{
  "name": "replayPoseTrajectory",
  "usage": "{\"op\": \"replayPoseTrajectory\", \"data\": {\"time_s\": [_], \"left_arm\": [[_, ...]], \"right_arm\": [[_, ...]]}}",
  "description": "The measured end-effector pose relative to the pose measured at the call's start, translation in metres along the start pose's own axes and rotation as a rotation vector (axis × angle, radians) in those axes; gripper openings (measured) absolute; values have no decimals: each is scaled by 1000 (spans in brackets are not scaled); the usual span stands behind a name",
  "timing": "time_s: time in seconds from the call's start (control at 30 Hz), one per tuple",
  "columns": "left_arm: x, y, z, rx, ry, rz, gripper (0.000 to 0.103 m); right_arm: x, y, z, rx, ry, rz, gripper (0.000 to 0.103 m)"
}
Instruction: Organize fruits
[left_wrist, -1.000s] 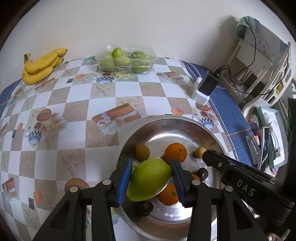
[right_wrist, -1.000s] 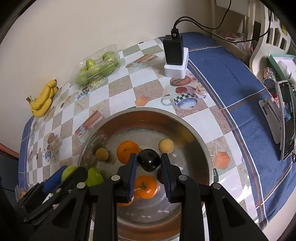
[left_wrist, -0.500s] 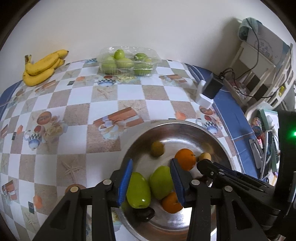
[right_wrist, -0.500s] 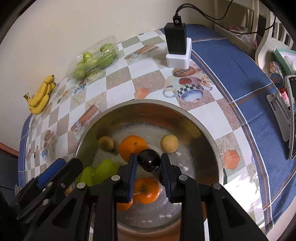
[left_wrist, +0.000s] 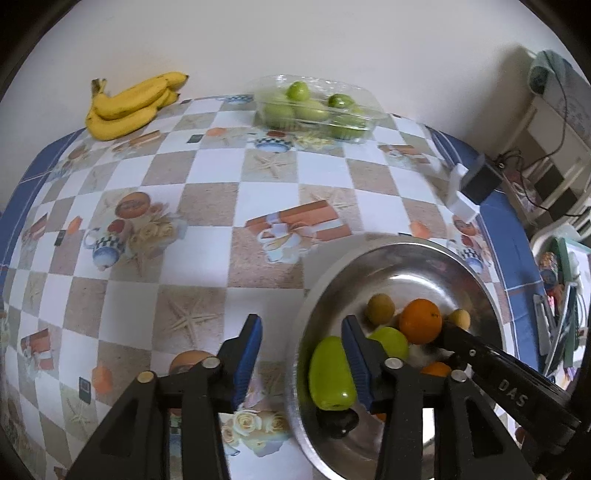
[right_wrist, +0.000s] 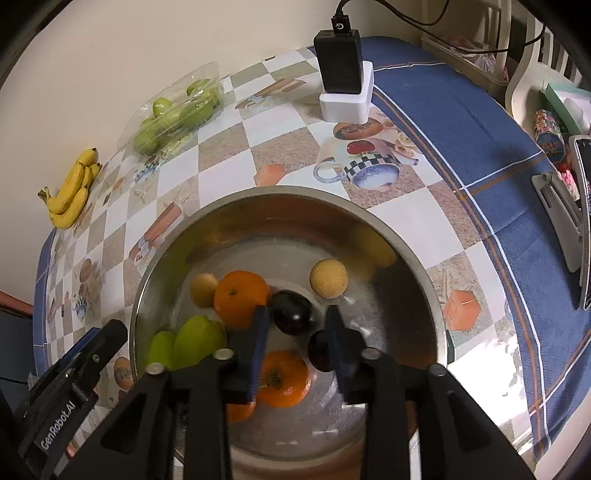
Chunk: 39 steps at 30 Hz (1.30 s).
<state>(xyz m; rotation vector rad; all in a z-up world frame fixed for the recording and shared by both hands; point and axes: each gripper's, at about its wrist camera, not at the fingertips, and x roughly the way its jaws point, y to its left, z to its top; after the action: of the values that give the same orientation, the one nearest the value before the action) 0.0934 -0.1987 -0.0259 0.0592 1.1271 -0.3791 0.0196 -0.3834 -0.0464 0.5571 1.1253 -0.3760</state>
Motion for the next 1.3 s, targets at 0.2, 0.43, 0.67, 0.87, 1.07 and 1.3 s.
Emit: {"op": "replayPoseTrajectory", "data": {"time_s": [0.2, 0.43, 0.67, 0.87, 1.07, 1.3], "left_arm": [[0, 15, 1, -44, 10, 53, 68], [7, 47, -1, -139, 24, 167, 95], [11, 72, -5, -212, 31, 206, 103], [15, 82, -5, -226, 33, 226, 103], [8, 82, -6, -180, 2, 223, 103], [-6, 78, -18, -105, -7, 299, 103]], "right_arm": [[-9, 4, 1, -13, -22, 1, 49], [-8, 16, -2, -54, -30, -9, 83], [-6, 28, -5, -98, -38, -2, 93], [-1, 37, -8, -127, -31, -2, 103], [-4, 43, -11, -137, -41, 11, 103], [-15, 52, -27, -177, -67, 6, 103]]}}
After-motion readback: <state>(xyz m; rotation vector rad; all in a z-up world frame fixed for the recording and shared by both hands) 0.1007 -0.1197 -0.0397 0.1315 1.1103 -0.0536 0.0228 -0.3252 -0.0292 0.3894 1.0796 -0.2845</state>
